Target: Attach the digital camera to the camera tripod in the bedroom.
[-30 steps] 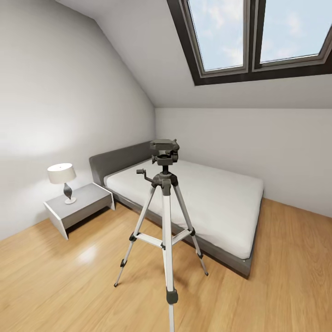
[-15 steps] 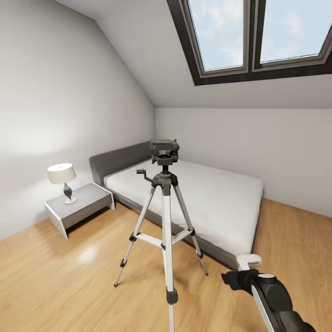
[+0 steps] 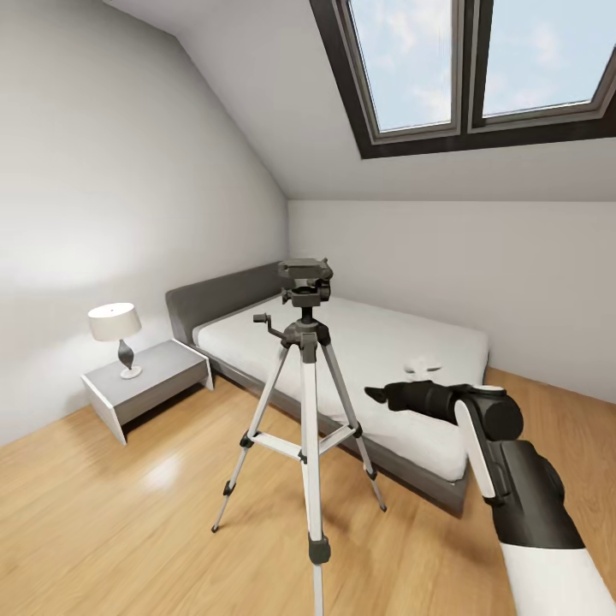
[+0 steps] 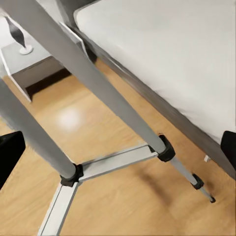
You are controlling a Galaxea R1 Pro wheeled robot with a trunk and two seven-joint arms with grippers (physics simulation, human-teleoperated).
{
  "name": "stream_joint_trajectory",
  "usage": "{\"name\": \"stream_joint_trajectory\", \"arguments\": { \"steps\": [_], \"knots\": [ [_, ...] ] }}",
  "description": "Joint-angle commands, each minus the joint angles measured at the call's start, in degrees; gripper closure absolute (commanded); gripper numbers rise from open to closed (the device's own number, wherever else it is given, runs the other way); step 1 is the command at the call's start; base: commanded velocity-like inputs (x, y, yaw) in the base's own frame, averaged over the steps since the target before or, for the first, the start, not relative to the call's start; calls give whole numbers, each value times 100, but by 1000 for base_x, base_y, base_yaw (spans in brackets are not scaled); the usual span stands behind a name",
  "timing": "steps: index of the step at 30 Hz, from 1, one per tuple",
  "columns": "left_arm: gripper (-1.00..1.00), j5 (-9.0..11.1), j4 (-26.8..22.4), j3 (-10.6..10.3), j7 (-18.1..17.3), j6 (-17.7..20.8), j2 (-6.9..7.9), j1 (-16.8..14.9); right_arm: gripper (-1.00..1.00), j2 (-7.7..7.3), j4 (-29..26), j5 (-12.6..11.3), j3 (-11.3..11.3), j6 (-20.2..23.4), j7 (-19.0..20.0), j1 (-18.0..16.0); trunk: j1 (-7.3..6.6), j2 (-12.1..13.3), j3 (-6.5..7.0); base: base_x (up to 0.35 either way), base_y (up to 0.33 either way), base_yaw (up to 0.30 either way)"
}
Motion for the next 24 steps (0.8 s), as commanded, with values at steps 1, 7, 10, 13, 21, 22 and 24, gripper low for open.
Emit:
{"name": "stream_joint_trajectory", "arguments": {
  "steps": [1,7,10,13,21,22,24],
  "knots": [
    [-100,27,-7,3,-1,-10,-1,2,-100,0,-4,-21,2,28,68,-52,0,-3,-5,0,0,0],
    [-100,27,-7,-3,-1,-10,-1,2,-100,48,-4,-64,44,28,258,-188,0,-3,-5,0,0,0],
    [-100,27,-11,-1,-1,-10,-1,2,-100,182,-4,-81,217,28,312,-227,0,-3,-5,0,0,0],
    [-100,27,-11,1,-1,-10,-1,2,-100,213,-4,-87,314,28,321,-232,0,-3,-5,0,0,0],
    [-100,27,-7,3,2,-10,-1,2,-100,288,-4,-94,717,28,329,-236,0,-3,-5,0,0,0],
    [-100,27,-7,3,2,-10,-1,2,-100,344,-7,-96,835,28,330,-237,0,-3,-5,0,0,0],
    [-100,27,-7,3,3,-10,-1,2,-100,381,-6,-99,884,28,330,-237,0,-3,-5,0,0,0]
  ]
}}
